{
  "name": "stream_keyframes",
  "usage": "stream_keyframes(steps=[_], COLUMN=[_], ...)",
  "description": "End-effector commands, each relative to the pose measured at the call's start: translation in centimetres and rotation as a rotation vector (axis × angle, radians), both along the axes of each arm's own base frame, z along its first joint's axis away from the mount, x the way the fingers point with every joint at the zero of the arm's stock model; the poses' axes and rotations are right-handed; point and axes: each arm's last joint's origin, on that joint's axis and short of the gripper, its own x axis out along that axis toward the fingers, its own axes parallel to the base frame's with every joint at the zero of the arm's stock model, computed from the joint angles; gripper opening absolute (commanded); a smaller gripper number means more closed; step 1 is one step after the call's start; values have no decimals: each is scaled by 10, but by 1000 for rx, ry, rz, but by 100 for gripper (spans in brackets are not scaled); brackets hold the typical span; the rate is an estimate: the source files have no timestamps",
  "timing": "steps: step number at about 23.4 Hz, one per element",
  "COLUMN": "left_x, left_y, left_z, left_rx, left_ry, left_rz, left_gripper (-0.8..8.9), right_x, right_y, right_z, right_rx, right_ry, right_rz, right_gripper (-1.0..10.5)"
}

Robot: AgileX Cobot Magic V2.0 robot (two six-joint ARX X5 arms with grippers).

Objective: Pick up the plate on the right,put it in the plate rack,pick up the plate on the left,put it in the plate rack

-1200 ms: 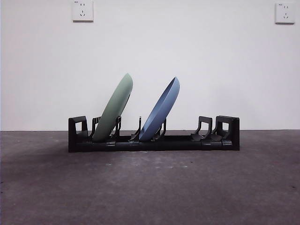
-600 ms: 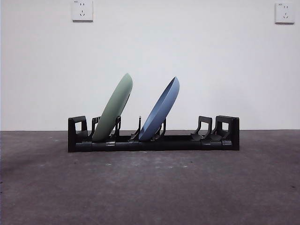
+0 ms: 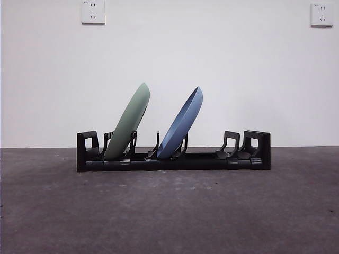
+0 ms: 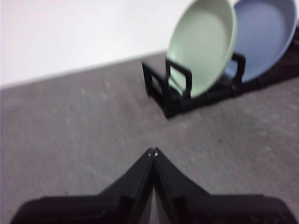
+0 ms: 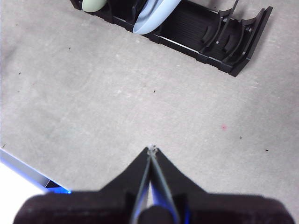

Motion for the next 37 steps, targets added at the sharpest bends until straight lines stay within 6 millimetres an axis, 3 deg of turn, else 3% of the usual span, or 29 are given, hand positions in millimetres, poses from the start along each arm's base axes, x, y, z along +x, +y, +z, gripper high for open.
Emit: stream_keyframes(steps=[1, 15, 18, 22, 24, 26, 29, 37], left_x=[1, 2, 3, 3, 3, 4, 4, 4], left_y=[0, 0, 0, 0, 0, 0, 0, 0], left_z=[-2, -4, -5, -6, -7, -7, -7, -7], left_rx=[-49, -48, -48, -49, -49, -49, -49, -49], left_ry=[2, 33, 44, 59, 65, 66, 66, 66], left_rz=[0, 6, 6, 6, 6, 6, 6, 6], left_gripper=[-3, -3, -3, -3, -3, -3, -3, -3], right_x=[-2, -1, -13, -55, -77, -101, -121, -107], right_y=[-1, -1, -20, -54, -72, -86, -98, -101], right_z=[-3, -3, 16, 60, 64, 50, 3, -117], right_rx=[-18, -25, -57, 257, 298, 272, 186, 231], right_ry=[23, 16, -195, -584, -757, -879, -1017, -1016], right_rz=[0, -3, -80, -166, -243, -340, -520, -638], right_gripper=[2, 2, 2, 2, 2, 2, 2, 2])
